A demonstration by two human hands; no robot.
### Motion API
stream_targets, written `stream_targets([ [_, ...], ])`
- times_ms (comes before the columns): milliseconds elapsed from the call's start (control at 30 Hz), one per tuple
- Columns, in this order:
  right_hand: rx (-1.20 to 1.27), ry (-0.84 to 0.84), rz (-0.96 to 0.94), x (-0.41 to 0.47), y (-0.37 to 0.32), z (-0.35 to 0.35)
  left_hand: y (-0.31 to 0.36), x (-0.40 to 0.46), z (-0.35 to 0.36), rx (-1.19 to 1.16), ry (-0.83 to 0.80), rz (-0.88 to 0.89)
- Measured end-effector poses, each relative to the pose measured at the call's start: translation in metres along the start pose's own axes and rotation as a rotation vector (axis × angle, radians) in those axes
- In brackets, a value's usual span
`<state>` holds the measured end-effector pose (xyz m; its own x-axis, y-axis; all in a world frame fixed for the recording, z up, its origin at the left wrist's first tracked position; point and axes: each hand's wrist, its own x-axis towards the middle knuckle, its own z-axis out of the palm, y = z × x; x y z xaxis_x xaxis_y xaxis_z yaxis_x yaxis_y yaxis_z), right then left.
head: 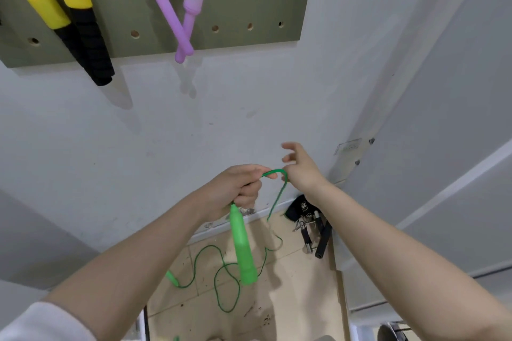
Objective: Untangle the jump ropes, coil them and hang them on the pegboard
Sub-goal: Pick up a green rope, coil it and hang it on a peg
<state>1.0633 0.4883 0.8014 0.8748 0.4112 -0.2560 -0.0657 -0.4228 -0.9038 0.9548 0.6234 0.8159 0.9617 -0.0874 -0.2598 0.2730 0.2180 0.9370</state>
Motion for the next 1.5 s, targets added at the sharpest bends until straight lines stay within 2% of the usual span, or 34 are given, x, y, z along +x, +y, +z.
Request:
stream_targets([
  [67, -0.02, -0.174, -0.152, -0.004, -0.001, -0.001, 0.005, 0.001, 0.008, -0.044, 0.011, -0.027],
  [133, 0.095, -0.361, -0.132, -0.008, -0.003, -0.007, 0.009, 0.0, 0.012, -0.118, 0.026, -0.047],
  [233, 0.19, -0.574, -0.046, -0.012, 0.0, -0.022, 0.017, 0.001, 0.01, -0.437, -0.023, -0.087],
  [333, 0.333, -0.442, -0.191, -0.011, 0.003, -0.032, 0.017, -0.003, 0.009, -0.614, -0.205, -0.027],
  [400, 0.255, -0.335, -0.263, -0.01, 0.004, -0.035, 0.022, -0.006, 0.016, -0.67, -0.237, 0.079],
  [467, 0.043, -0.307, -0.304, -0.01, 0.01, -0.036, 0.034, -0.008, 0.028, -0.754, -0.098, 0.175],
  [567, -0.215, -0.336, -0.331, -0.02, 0.027, -0.037, 0.037, 0.002, 0.031, -0.82, 0.242, 0.278],
  [633, -0.406, -0.342, -0.351, -0.029, 0.032, -0.039, 0.029, 0.008, 0.027, -0.874, 0.308, 0.296],
  [700, -0.643, -0.447, -0.346, -0.042, 0.028, -0.04, 0.018, 0.013, 0.028, -0.82, 0.311, 0.278],
  [733, -0.763, -0.523, -0.327, -0.049, 0.024, -0.04, 0.011, 0.017, 0.031, -0.722, 0.35, 0.252],
  [800, -0.956, -0.632, -0.334, -0.061, 0.012, -0.038, -0.002, 0.026, 0.042, -0.423, 0.474, 0.196],
  [900, -1.114, -0.634, -0.514, -0.079, -0.008, -0.037, -0.02, 0.034, 0.064, 0.021, 0.593, 0.146],
  [967, -1.109, -0.574, -0.654, -0.085, -0.02, -0.043, -0.024, 0.035, 0.074, 0.203, 0.533, 0.127],
  [1000, -1.048, -0.513, -0.705, -0.085, -0.024, -0.048, -0.021, 0.032, 0.081, 0.222, 0.487, 0.11],
  [1100, -0.587, -0.197, -0.752, -0.08, -0.035, -0.074, -0.007, 0.013, 0.098, 0.165, 0.334, 0.08],
  [1167, -0.301, -0.052, -0.694, -0.07, -0.034, -0.088, 0.001, 0.002, 0.101, 0.154, 0.242, 0.084],
  [1233, -0.122, -0.04, -0.612, -0.061, -0.03, -0.09, 0.008, -0.008, 0.108, 0.172, 0.114, 0.083],
  [1333, -0.019, -0.044, -0.518, -0.05, -0.018, -0.084, 0.013, -0.017, 0.115, 0.109, -0.006, 0.017],
  [1433, -0.002, -0.096, -0.435, -0.044, 0.0, -0.072, 0.007, -0.015, 0.103, -0.175, -0.147, 0.019],
  [1500, -0.204, -0.113, -0.45, -0.048, 0.013, -0.064, 0.001, -0.011, 0.089, -0.412, -0.351, 0.046],
])
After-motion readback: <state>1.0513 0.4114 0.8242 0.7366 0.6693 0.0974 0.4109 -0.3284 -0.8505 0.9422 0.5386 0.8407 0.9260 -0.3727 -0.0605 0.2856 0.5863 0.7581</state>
